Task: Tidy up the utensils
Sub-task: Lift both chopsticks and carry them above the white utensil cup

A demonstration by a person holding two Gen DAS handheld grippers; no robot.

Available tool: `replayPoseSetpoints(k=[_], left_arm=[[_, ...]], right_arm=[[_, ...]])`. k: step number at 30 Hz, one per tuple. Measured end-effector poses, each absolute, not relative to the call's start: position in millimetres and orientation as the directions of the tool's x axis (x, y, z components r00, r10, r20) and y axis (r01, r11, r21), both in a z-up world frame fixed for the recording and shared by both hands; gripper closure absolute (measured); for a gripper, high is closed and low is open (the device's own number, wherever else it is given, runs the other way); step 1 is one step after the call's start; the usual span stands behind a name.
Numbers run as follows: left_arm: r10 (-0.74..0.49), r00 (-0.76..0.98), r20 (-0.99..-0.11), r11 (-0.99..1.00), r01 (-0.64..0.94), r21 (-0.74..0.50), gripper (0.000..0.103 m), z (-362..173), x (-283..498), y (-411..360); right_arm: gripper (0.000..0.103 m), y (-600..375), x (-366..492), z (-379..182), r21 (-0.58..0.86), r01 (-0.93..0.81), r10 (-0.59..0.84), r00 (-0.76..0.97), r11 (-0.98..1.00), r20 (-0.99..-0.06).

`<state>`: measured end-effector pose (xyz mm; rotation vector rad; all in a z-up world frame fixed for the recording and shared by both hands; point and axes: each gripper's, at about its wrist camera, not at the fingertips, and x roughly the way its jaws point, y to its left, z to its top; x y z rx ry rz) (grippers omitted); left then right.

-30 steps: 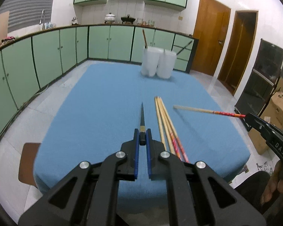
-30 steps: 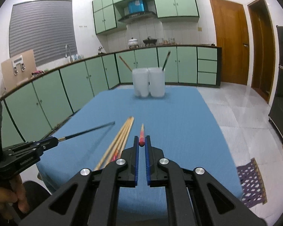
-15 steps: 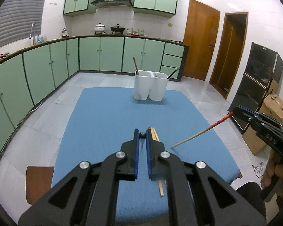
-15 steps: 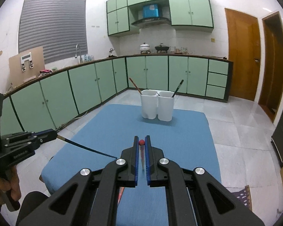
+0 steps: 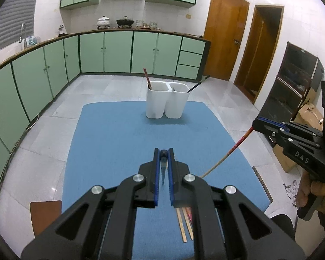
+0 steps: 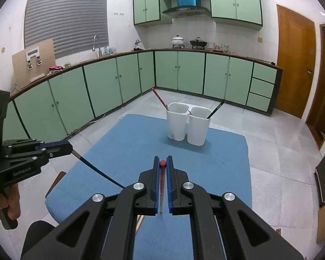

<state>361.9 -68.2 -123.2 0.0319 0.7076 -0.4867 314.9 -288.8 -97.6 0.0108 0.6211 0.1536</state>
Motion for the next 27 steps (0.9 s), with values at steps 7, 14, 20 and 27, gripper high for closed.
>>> replayPoseSetpoints(k=[7,14,20,27], left_arm=[[-0.419,0.663,-0.620,0.884,0.454,-0.111,0.097,-103.3,372.6,-73.4],[-0.419,0.725,-0.547,0.883,0.464,-0.062,0.097,-58.0,391.6,-86.4],[-0.431,0.769,-0.472,0.880,0.473,-0.033,0.097,-16.8,425.0,-109.9],[-0.437,0.825,-0.359,0.889,0.457,-0.034,0.097,22.7,474.6,-139.3]], right_arm=[[0.097,-296.3,323.3,-79.4,0.038,-0.147,0.142,0.811,0.988,-0.567],[0.097,-303.4,350.9,-37.8,0.002,-0.141,0.120,0.835,0.990,-0.537],[0.097,-317.4,392.7,4.3,-0.008,-0.120,0.100,0.858,0.993,-0.504],[0.097,-338.2,450.9,40.1,0.020,-0.079,0.079,0.880,0.997,-0.468]])
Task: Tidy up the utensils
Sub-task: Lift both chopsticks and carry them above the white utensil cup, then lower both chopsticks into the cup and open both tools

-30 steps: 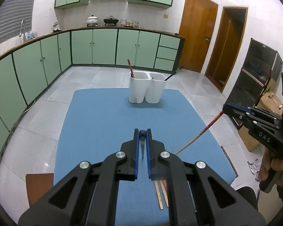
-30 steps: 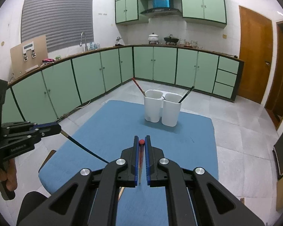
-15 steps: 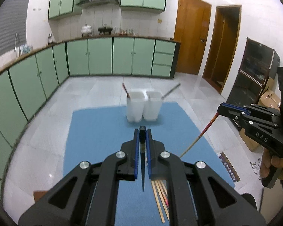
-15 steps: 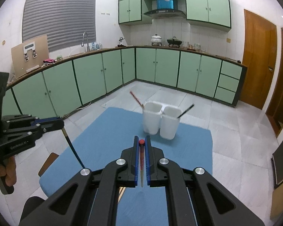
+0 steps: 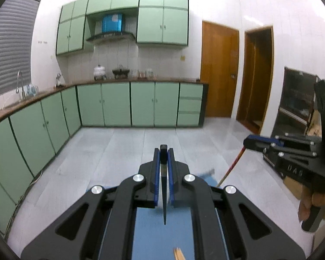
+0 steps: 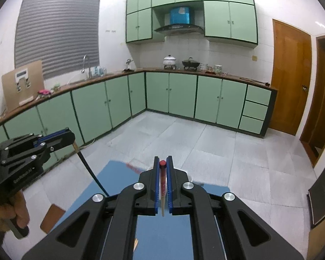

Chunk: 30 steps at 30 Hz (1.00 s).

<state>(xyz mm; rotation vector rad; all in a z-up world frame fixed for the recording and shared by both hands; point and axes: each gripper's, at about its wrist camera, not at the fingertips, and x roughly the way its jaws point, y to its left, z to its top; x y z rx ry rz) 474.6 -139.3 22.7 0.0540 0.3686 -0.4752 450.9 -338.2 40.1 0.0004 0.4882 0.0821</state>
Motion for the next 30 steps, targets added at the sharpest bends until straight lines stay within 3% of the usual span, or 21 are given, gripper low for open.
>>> replayPoseSetpoints(k=[3,9,21,25,26,30], left_arm=[[-0.423,0.858,-0.292,0.903,0.426,-0.058,0.097,32.6,501.3,-151.2],[-0.403,0.880,-0.254,0.915,0.390,-0.099,0.097,20.4,551.2,-173.8],[-0.383,0.847,-0.368,0.920,0.383,-0.077,0.097,-82.2,617.1,-201.3],[-0.378,0.834,-0.402,0.921,0.384,-0.069,0.096,-91.7,620.8,-194.5],[-0.378,0.835,-0.400,0.921,0.384,-0.067,0.095,-88.9,618.2,-191.9],[-0.381,0.858,-0.343,0.919,0.393,-0.038,0.074,-59.2,594.1,-174.6]], right_arm=[[0.097,-343.2,475.1,48.5,0.003,-0.066,0.061,0.893,0.998,-0.445],[0.097,-353.5,522.4,32.5,-0.018,-0.043,0.030,0.894,0.999,-0.448],[0.097,-375.1,586.3,-57.9,0.002,-0.026,0.023,0.840,1.000,-0.542],[0.095,-378.3,587.1,-66.7,0.026,-0.031,0.040,0.834,0.999,-0.551],[0.094,-378.6,584.2,-64.7,0.028,-0.030,0.041,0.836,0.999,-0.547],[0.092,-383.1,558.5,-40.7,0.054,-0.023,0.047,0.865,0.998,-0.500]])
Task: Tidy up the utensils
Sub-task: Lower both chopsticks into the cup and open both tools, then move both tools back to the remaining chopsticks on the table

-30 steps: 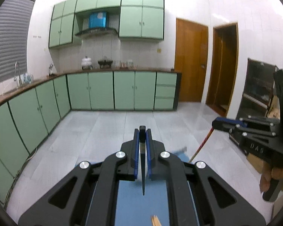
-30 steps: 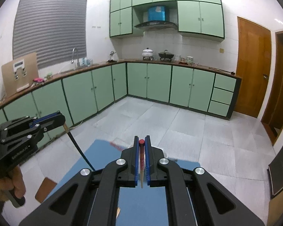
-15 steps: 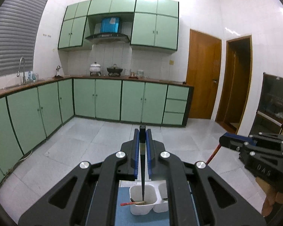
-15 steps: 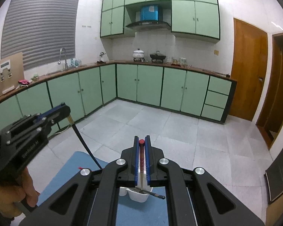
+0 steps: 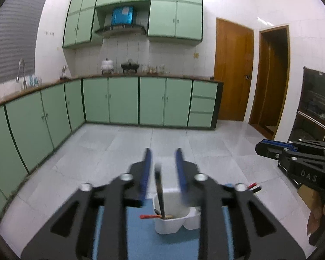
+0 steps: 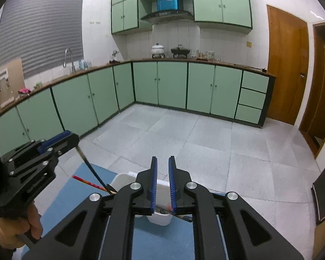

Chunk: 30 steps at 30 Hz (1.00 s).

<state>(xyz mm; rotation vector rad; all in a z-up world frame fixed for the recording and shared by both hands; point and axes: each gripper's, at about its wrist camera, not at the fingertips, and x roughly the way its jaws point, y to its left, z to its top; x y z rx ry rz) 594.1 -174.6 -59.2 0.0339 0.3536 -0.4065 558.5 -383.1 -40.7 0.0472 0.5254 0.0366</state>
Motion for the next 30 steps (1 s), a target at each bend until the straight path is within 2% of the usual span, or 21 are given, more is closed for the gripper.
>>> replayPoseSetpoints(k=[4,6,11,16,20,25,30], left_arm=[[-0.385,0.880,-0.278,0.917,0.399,-0.010,0.064,-22.4,554.9,-152.8],[-0.403,0.877,-0.261,0.909,0.417,-0.002,0.054,-10.0,525.6,-138.5],[-0.420,0.869,-0.262,0.897,0.441,0.026,0.046,-17.9,450.6,-107.0],[-0.414,0.851,-0.325,0.898,0.439,0.006,0.039,-79.3,369.9,-74.1],[-0.388,0.824,-0.413,0.912,0.407,-0.046,0.038,-149.3,314.0,-52.9],[-0.361,0.773,-0.521,0.922,0.380,-0.075,0.038,-227.4,264.9,-36.8],[-0.342,0.749,-0.568,0.932,0.347,-0.104,0.038,-261.1,244.9,-23.9]], right_arm=[[0.090,-381.3,509.5,-17.9,0.060,-0.022,0.046,0.901,0.998,-0.431],[0.088,-379.0,481.4,-13.0,0.070,-0.027,0.053,0.913,0.997,-0.404],[0.081,-358.3,383.8,-36.9,0.045,-0.047,0.060,0.934,0.998,-0.352],[0.078,-327.4,293.9,-95.4,0.006,-0.050,0.049,0.931,0.999,-0.361],[0.077,-299.9,236.2,-162.9,0.054,-0.055,0.073,0.896,0.997,-0.439],[0.077,-269.9,192.2,-236.0,0.105,-0.028,0.079,0.846,0.994,-0.527],[0.077,-239.6,181.8,-281.7,0.101,-0.040,0.092,0.807,0.994,-0.583]])
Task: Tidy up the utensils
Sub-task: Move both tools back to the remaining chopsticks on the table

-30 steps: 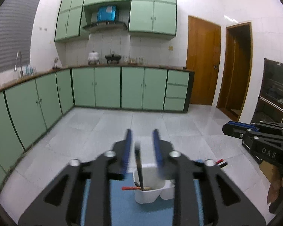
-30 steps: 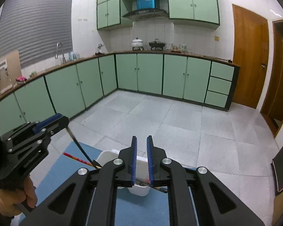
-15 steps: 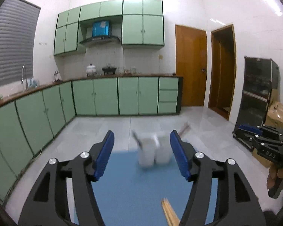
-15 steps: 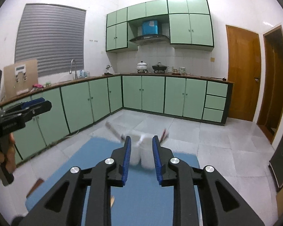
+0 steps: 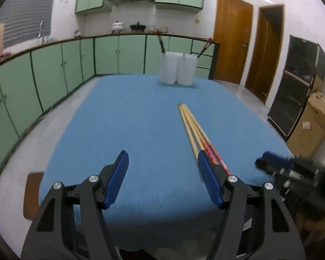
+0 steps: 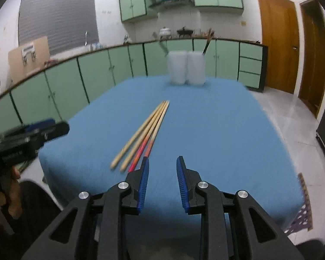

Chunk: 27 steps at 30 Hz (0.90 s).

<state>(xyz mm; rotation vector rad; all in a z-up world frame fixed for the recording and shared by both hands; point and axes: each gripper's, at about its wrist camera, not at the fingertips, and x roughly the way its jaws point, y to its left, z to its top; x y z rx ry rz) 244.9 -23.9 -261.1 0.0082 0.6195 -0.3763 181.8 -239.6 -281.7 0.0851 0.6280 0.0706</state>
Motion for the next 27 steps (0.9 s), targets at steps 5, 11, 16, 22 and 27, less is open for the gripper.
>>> replayPoseSetpoints(k=[5,11,16,22,27], left_arm=[[-0.320,0.768,-0.555,0.944,0.309,-0.118,0.038,-263.5,250.4,-13.6],[-0.306,0.761,-0.573,0.950,0.280,-0.135,0.038,-271.8,257.2,-8.7],[-0.316,0.742,-0.592,0.945,0.299,-0.130,0.038,-278.9,258.2,-15.0],[-0.336,0.714,-0.614,0.932,0.346,-0.108,0.038,-289.8,258.6,-31.1],[-0.338,0.703,-0.625,0.930,0.353,-0.106,0.038,-295.0,259.1,-36.9]], right_arm=[[0.077,-223.8,192.3,-298.3,0.099,-0.051,0.100,0.792,0.994,-0.602],[0.078,-219.8,206.3,-306.9,0.088,-0.033,0.081,0.784,0.996,-0.615],[0.079,-221.0,212.0,-310.3,0.084,-0.025,0.071,0.789,0.996,-0.610],[0.093,-228.8,220.2,-311.6,0.076,-0.002,0.048,0.790,0.997,-0.612],[0.092,-227.2,223.0,-310.6,0.097,-0.040,0.091,0.784,0.994,-0.614]])
